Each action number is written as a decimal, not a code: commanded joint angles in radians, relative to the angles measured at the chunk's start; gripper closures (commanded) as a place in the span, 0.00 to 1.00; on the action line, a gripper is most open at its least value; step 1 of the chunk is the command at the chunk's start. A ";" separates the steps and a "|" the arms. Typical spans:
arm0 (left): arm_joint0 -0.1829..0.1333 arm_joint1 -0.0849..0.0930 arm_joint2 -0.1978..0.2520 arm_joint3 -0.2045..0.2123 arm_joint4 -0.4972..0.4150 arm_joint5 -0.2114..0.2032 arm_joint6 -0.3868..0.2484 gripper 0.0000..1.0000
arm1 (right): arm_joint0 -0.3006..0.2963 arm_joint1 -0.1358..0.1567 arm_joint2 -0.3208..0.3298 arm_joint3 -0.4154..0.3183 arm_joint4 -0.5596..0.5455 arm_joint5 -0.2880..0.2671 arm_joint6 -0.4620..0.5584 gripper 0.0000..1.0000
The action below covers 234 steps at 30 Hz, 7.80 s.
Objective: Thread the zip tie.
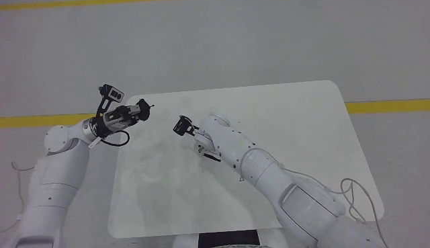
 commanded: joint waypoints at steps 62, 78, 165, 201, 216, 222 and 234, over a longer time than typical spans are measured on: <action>0.000 0.000 0.000 0.000 0.000 0.000 0.000 1.00 | 0.058 -0.049 -0.055 0.140 0.050 -0.105 -0.043 1.00; 0.000 0.000 0.000 0.000 0.000 0.000 0.000 1.00 | 0.008 -0.009 -0.011 -0.030 0.013 -0.101 0.040 1.00; 0.000 0.000 0.000 0.000 0.000 0.000 0.000 1.00 | -0.135 0.151 0.101 -0.329 0.180 -0.140 -0.054 1.00; 0.000 0.000 0.000 0.000 0.000 0.000 0.000 1.00 | -0.229 0.228 0.223 -0.394 0.410 -0.141 -0.274 1.00; 0.000 0.000 0.000 0.000 0.000 0.000 0.000 1.00 | -0.314 0.277 0.316 -0.489 0.596 -0.150 -0.301 1.00; 0.000 0.000 0.000 0.000 0.000 0.000 0.000 1.00 | -0.333 0.307 0.269 -0.520 0.608 -0.150 -0.372 1.00; 0.000 0.000 0.000 0.000 0.000 0.000 0.000 1.00 | -0.321 0.359 0.208 -0.494 0.590 -0.150 -0.458 1.00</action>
